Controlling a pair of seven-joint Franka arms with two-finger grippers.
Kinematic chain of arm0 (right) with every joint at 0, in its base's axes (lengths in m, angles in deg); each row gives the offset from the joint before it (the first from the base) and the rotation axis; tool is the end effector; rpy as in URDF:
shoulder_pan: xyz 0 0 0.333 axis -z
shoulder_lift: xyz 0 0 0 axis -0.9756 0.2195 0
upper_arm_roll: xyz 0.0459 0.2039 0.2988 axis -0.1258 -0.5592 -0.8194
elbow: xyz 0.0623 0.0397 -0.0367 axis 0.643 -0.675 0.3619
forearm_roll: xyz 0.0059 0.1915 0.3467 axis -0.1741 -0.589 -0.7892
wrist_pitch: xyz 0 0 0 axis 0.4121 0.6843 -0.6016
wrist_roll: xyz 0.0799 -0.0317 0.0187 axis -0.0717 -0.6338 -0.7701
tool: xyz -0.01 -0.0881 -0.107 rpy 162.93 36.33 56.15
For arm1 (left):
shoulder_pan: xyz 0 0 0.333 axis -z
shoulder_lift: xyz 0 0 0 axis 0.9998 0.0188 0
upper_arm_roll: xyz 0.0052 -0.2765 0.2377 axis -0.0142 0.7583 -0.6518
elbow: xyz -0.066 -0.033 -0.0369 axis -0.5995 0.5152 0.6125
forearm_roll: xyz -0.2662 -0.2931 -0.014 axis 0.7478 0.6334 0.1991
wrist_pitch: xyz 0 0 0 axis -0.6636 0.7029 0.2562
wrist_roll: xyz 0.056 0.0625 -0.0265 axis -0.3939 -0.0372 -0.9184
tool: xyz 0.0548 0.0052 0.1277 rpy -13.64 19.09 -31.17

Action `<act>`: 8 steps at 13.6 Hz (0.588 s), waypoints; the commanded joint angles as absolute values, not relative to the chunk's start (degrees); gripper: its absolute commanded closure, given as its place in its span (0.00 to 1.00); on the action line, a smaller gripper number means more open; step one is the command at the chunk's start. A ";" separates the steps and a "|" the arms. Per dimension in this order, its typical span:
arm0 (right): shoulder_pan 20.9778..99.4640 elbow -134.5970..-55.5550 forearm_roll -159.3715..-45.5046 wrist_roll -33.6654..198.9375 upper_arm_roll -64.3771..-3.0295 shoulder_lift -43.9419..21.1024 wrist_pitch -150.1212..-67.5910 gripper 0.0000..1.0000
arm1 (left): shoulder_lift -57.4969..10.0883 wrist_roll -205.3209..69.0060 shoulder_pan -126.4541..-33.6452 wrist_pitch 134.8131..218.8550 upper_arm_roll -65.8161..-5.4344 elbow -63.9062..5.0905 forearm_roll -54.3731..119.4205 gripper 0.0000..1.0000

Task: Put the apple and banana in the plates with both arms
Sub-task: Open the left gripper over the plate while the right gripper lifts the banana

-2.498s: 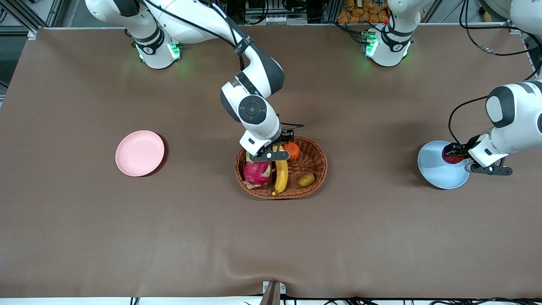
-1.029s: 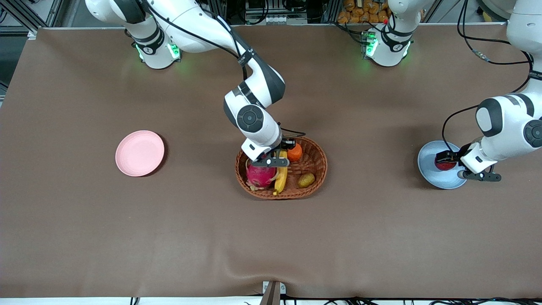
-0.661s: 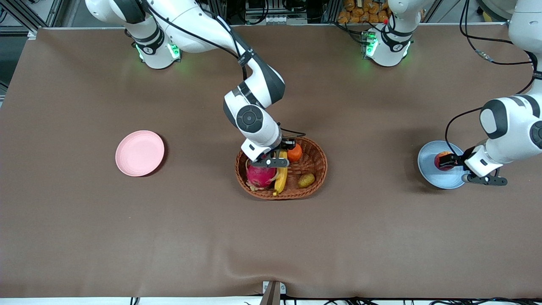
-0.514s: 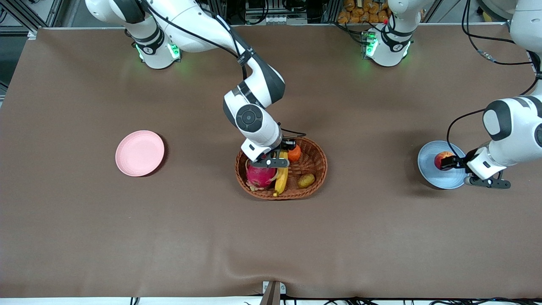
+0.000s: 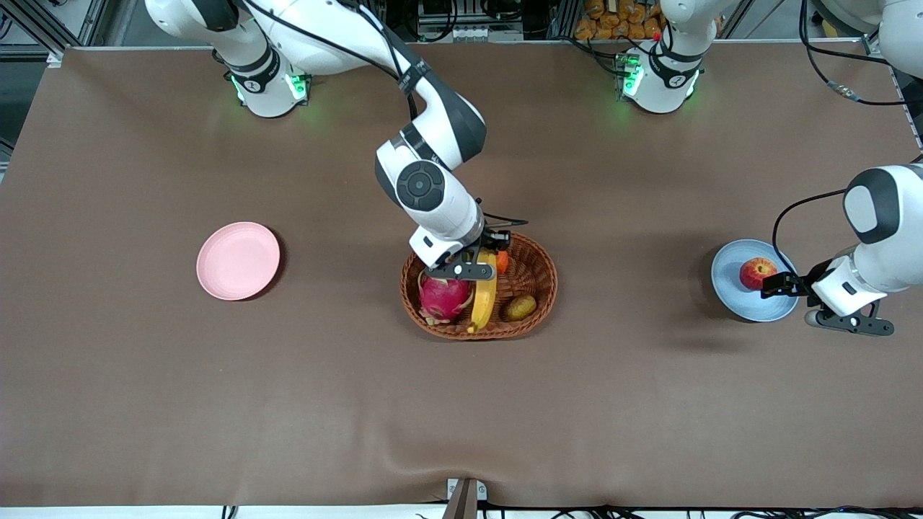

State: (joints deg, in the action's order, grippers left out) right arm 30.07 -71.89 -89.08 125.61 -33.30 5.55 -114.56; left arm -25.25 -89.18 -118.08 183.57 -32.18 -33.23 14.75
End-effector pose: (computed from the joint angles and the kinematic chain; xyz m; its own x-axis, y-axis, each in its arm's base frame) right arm 0.5567 0.5559 0.3351 0.9870 -0.0902 -0.1329 -0.1241 -0.9536 -0.2744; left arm 0.6510 0.1162 0.3344 0.9828 -0.1831 -0.0238 -0.1822 -0.9827 0.0340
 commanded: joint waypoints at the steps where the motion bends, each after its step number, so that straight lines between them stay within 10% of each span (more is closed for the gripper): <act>1: 31.87 -72.52 -90.11 126.95 -33.26 0.37 -109.62 1.00 | -26.21 -88.85 -116.97 178.60 -31.19 -30.77 14.30 0.00; 8: 42.06 -72.78 -81.62 125.38 -32.56 -10.44 -85.47 1.00 | -32.18 -89.55 -103.02 166.20 -41.79 -23.49 16.66 0.00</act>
